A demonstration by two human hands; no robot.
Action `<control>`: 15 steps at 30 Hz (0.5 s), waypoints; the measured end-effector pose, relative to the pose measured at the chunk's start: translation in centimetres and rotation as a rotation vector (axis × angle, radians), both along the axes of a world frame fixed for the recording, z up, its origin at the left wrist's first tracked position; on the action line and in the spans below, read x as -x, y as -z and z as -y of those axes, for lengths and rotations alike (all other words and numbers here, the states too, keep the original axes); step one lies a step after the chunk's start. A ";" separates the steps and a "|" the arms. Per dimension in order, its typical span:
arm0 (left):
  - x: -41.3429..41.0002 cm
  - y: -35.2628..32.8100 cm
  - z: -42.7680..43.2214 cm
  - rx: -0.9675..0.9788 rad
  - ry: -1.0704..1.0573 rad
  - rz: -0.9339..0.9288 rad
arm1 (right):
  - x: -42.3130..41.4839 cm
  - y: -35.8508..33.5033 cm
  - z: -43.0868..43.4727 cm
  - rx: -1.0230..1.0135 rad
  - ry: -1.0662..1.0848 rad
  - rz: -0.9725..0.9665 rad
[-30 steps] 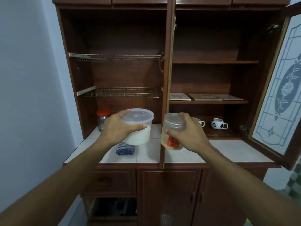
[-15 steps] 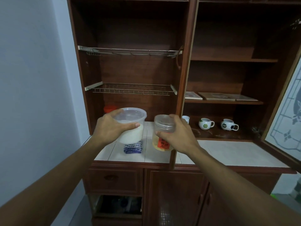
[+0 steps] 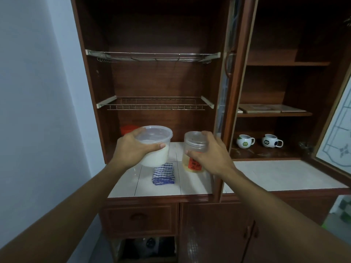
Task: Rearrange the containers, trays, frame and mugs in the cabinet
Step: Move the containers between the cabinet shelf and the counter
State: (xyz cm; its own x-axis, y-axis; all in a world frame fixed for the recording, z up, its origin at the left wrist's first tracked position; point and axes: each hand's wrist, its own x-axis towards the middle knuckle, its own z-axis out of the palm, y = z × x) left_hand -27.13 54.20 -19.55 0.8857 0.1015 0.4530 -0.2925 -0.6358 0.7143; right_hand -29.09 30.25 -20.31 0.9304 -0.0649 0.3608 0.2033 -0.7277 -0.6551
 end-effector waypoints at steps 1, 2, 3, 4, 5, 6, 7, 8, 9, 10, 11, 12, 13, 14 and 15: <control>-0.5 0.1 -0.3 0.001 0.002 -0.001 | -0.3 0.1 -0.4 -0.006 0.013 0.000; -1.1 0.2 -0.7 -0.003 0.001 0.000 | -0.5 0.3 -0.9 -0.009 0.029 -0.004; -1.6 0.4 -1.0 -0.009 0.001 -0.001 | -0.7 0.5 -1.4 -0.008 0.048 -0.015; -2.0 0.7 -1.3 -0.011 0.005 -0.007 | -0.8 0.7 -1.8 -0.006 0.065 -0.027; -2.4 0.9 -1.6 -0.009 0.014 -0.012 | -1.0 0.9 -2.2 -0.004 0.079 -0.038; -2.9 1.1 -1.8 -0.005 0.025 -0.017 | -1.2 1.2 -2.5 -0.003 0.092 -0.043; -3.3 1.3 -1.9 -0.002 0.035 -0.019 | -1.5 1.4 -2.7 -0.001 0.103 -0.046; -3.7 1.5 -1.9 -0.003 0.047 -0.022 | -1.9 1.6 -2.8 0.000 0.114 -0.052; -4.3 1.9 -2.0 -0.001 0.058 -0.026 | -2.4 1.9 -2.8 -0.002 0.122 -0.057; -4.9 2.2 -2.0 0.006 0.068 -0.029 | -3.0 2.1 -2.9 -0.005 0.129 -0.063; -5.5 2.5 -2.0 0.013 0.073 -0.030 | -3.4 2.3 -3.0 -0.008 0.135 -0.073; -6.0 2.9 -1.9 0.015 0.074 -0.028 | -4.0 2.6 -3.1 -0.011 0.140 -0.082; -6.6 3.1 -1.9 0.014 0.071 -0.024 | -4.6 3.0 -3.2 -0.015 0.147 -0.085; -7.3 3.4 -1.8 0.011 0.066 -0.025 | -5.3 3.4 -3.3 -0.019 0.154 -0.083; -8.1 3.9 -1.7 0.009 0.058 -0.027 | -6.0 3.9 -3.3 -0.021 0.157 -0.086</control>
State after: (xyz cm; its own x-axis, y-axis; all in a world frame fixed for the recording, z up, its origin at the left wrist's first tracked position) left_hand -19.01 55.90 -23.45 0.9021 0.0536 0.4282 -0.3091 -0.6121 0.7279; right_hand -23.06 33.56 -24.25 0.9355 -0.2188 0.2775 0.0306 -0.7322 -0.6804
